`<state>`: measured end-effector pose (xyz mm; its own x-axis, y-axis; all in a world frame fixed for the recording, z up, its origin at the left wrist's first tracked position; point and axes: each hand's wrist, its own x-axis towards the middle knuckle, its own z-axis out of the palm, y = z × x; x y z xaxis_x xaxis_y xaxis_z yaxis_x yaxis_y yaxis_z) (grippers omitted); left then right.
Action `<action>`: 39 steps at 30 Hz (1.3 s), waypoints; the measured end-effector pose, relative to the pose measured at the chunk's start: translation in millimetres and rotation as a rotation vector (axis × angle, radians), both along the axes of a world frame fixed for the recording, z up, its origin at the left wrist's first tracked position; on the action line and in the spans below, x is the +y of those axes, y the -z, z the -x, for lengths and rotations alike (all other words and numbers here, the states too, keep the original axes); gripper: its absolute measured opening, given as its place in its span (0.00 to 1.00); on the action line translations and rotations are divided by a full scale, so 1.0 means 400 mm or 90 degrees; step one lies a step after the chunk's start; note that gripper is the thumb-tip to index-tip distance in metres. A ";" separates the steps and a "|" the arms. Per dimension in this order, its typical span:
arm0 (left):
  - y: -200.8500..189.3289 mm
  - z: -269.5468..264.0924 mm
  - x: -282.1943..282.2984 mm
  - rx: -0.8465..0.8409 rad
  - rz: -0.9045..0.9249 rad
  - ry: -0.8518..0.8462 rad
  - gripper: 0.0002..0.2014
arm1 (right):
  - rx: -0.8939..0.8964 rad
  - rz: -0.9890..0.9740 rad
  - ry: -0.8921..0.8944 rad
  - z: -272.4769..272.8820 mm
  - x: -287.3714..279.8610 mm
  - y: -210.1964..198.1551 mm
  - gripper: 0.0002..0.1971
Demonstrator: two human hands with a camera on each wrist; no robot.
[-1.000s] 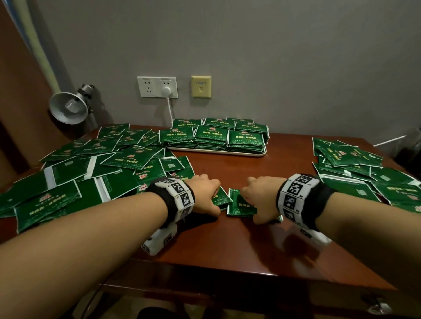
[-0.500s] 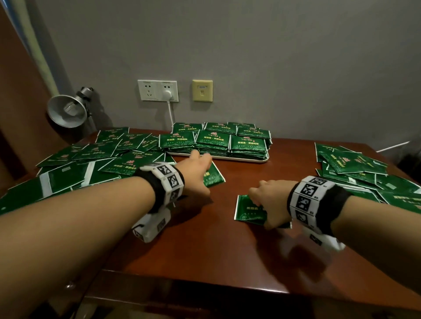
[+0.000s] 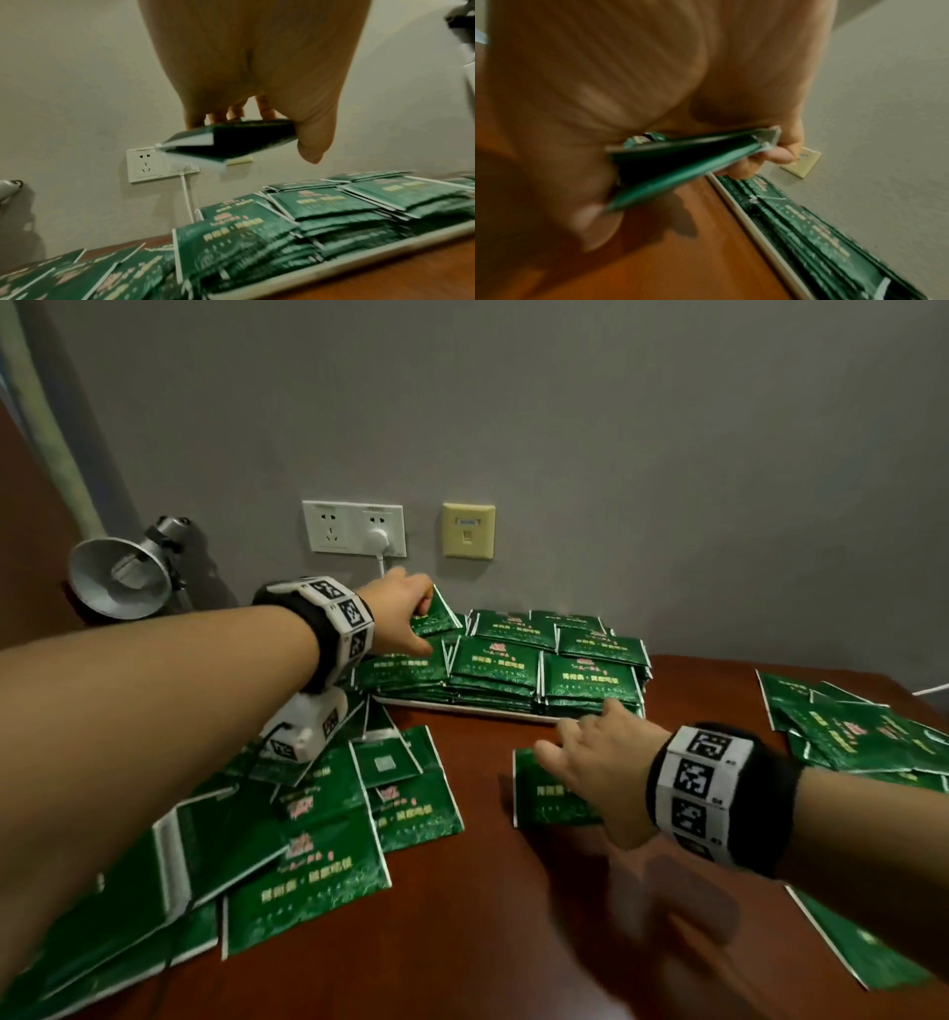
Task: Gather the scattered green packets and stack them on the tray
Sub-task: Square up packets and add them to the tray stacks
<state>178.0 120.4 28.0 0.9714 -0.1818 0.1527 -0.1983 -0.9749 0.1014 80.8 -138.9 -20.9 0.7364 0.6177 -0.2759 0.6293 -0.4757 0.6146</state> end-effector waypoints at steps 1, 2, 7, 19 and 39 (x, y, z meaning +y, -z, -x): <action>-0.007 -0.029 0.011 0.001 0.005 -0.008 0.22 | -0.001 -0.036 -0.010 -0.034 0.012 -0.021 0.33; -0.013 -0.060 0.021 0.000 0.007 -0.012 0.21 | -0.001 -0.081 -0.014 -0.073 0.022 -0.045 0.32; -0.028 -0.220 0.048 -0.029 -0.029 -0.001 0.20 | -0.012 -0.331 0.036 -0.325 0.051 -0.164 0.26; 0.068 -0.536 0.034 0.041 -0.151 0.018 0.17 | 0.064 -0.431 0.176 -0.783 0.184 -0.132 0.21; 0.029 -0.224 -0.141 0.109 -0.138 0.094 0.19 | 0.095 -0.324 0.252 -0.443 0.040 -0.109 0.23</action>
<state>267.4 64.1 16.4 0.9403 -0.3334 -0.0685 -0.3375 -0.9393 -0.0619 258.1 -123.0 22.5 0.9112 0.3883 -0.1379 0.4081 -0.8967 0.1714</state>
